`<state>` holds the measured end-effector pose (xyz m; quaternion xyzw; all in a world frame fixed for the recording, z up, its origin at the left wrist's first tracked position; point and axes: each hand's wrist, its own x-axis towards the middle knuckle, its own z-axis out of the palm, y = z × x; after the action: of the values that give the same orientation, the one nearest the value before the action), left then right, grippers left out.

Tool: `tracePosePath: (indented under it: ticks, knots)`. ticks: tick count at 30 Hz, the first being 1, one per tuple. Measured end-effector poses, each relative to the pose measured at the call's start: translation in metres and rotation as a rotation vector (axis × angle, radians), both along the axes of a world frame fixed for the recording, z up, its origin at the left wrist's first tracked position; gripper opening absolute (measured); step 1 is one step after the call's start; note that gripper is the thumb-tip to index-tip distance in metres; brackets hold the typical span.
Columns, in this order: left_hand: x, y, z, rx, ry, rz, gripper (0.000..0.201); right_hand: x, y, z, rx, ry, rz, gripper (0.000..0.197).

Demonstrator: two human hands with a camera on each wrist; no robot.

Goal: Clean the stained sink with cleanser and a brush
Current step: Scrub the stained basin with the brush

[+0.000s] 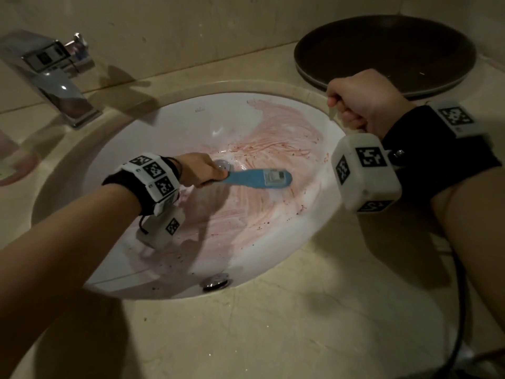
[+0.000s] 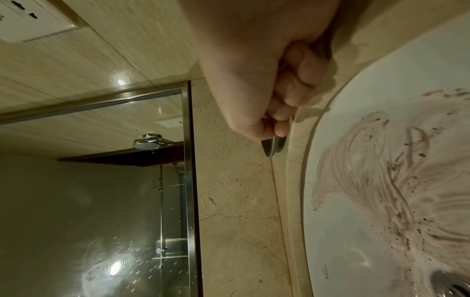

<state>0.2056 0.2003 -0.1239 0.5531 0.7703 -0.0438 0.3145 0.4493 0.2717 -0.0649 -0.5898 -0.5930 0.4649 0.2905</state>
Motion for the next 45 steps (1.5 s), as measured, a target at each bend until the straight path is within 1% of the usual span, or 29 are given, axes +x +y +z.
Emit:
tracePosePath:
  ticks: [2,6,8,11,13,15,17,19,20,23,25,26,27,28,30,32,33,35,37,39,41,43,45]
  knots:
    - [-0.003,0.003,-0.002,-0.023,0.008,0.026,0.050,0.000,0.000,0.001,-0.004,-0.002,0.002,0.025]
    - [0.008,-0.002,-0.013,-0.249,-0.104,-0.050,0.045,-0.001,-0.001,0.001,-0.008,-0.018,0.006,0.025]
    - [0.016,-0.009,-0.015,-0.293,-0.150,-0.059,0.044,-0.001,-0.001,0.001,-0.011,-0.022,0.002,0.025]
    - [0.018,-0.010,-0.009,-0.244,-0.194,-0.033,0.044,-0.002,-0.001,0.002,-0.016,-0.022,-0.006,0.026]
    - [0.010,-0.005,-0.003,-0.137,-0.208,0.027,0.048,-0.002,-0.002,0.002,-0.017,-0.025,-0.009,0.026]
    - [0.001,0.001,0.002,-0.041,-0.188,0.096,0.052,-0.002,-0.002,0.002,-0.014,-0.018,-0.006,0.026]
    - [-0.004,0.005,0.002,-0.012,-0.121,0.127,0.052,-0.001,-0.001,0.002,-0.007,0.001,-0.001,0.026]
    - [-0.001,0.005,-0.002,-0.050,-0.028,0.105,0.050,-0.001,0.000,0.002,-0.002,0.007,0.000,0.026]
    - [0.002,0.003,-0.006,-0.079,-0.026,0.093,0.048,-0.001,0.000,0.001,-0.002,0.007,-0.004,0.027]
    - [0.015,-0.006,-0.015,-0.210,-0.145,0.015,0.042,-0.002,0.003,-0.001,0.006,0.018,-0.020,0.028]
    - [0.020,-0.014,-0.016,-0.322,-0.240,-0.055,0.033,-0.003,0.005,-0.002,0.009,0.026,-0.026,0.029]
    - [0.020,-0.016,-0.017,-0.338,-0.262,-0.075,0.029,-0.003,0.005,-0.002,0.010,0.030,-0.025,0.029]
    - [0.019,-0.017,-0.017,-0.322,-0.251,-0.072,0.030,-0.003,0.005,-0.002,0.011,0.036,-0.023,0.028]
    - [0.018,-0.015,-0.017,-0.273,-0.211,-0.048,0.036,-0.003,0.005,-0.002,0.012,0.041,-0.021,0.028]
    - [0.015,-0.009,-0.016,-0.113,-0.112,0.003,0.044,-0.002,0.004,-0.002,0.013,0.040,-0.019,0.028]
    - [0.015,-0.005,-0.015,-0.002,-0.090,-0.006,0.047,-0.002,0.004,-0.001,0.007,0.036,-0.018,0.028]
    - [0.016,-0.005,-0.014,-0.008,-0.123,-0.041,0.047,-0.002,0.004,-0.001,0.004,0.034,-0.020,0.028]
    - [0.019,-0.007,-0.017,-0.101,-0.194,-0.138,0.048,-0.002,0.005,-0.001,0.002,0.033,-0.022,0.028]
    - [0.019,-0.010,-0.020,-0.192,-0.235,-0.168,0.048,-0.002,0.005,-0.001,0.002,0.035,-0.022,0.029]
    - [0.017,-0.012,-0.021,-0.219,-0.197,-0.162,0.049,-0.002,0.005,-0.001,0.001,0.032,-0.020,0.029]
    - [0.013,-0.010,-0.020,-0.146,-0.104,-0.138,0.048,-0.003,0.006,-0.002,-0.004,0.022,-0.023,0.029]
    - [0.011,-0.004,-0.021,-0.022,-0.088,-0.058,0.047,-0.003,0.007,-0.002,-0.007,0.013,-0.027,0.029]
    - [0.013,0.002,-0.023,0.039,-0.062,-0.028,0.047,-0.003,0.007,-0.002,-0.007,0.003,-0.032,0.029]
